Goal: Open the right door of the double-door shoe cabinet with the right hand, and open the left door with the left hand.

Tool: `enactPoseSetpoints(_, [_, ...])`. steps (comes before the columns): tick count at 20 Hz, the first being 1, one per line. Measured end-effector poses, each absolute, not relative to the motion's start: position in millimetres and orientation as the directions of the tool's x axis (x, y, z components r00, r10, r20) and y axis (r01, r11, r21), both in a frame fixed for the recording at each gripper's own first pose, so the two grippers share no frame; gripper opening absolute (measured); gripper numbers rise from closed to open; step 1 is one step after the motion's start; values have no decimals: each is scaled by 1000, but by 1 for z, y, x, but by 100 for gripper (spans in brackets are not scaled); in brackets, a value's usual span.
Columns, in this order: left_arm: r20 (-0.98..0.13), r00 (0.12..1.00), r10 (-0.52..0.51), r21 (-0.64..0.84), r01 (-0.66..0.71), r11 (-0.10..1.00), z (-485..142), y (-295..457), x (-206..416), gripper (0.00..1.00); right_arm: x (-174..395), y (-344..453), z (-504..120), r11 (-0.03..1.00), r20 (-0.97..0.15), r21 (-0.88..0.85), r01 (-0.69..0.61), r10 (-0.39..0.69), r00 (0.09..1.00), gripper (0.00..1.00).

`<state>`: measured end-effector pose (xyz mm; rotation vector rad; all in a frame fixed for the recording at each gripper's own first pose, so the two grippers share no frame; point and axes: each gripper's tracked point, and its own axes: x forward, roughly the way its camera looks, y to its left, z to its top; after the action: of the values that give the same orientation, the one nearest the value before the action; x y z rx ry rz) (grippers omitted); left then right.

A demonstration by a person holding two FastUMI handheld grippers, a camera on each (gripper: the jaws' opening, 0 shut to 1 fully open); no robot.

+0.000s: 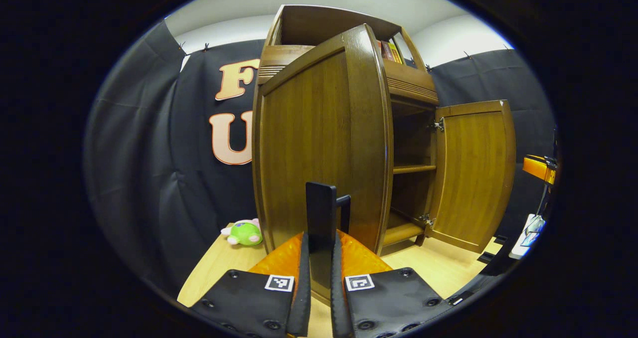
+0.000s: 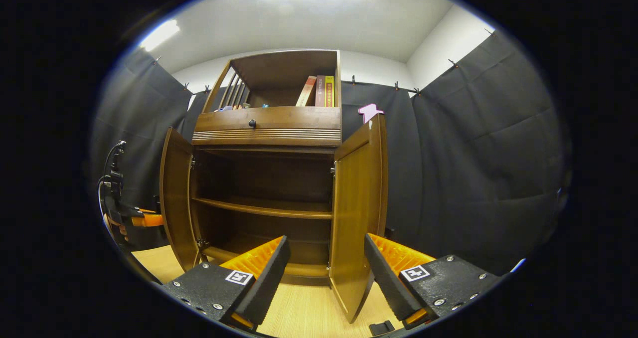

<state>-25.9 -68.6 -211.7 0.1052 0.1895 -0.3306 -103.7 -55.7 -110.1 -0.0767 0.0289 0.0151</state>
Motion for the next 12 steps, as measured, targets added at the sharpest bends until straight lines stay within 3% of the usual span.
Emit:
enactPoseSetpoints(3, [-198, 932, -302, 95, 325, 941, -209, -53, -30, 16, -99, -48, -113, 997, -31, -71, -28, 26, 999, 92])
enactPoseSetpoints(6, [-194, 939, -285, 100, 308, 946, -207, -38, -31, 17, -90, -40, -118, 997, -41, -61, -42, 39, 998, 92])
enactPoseSetpoints(7, [-194, 940, -281, 99, 304, 948, -206, -33, -32, 17, -87, -38, -119, 997, -44, -54, -47, 44, 998, 100])
enactPoseSetpoints(12, [-181, 949, -259, 97, 279, 955, -203, -7, -32, 17, -75, -20, -126, 997, -51, -37, -75, 73, 996, 100])
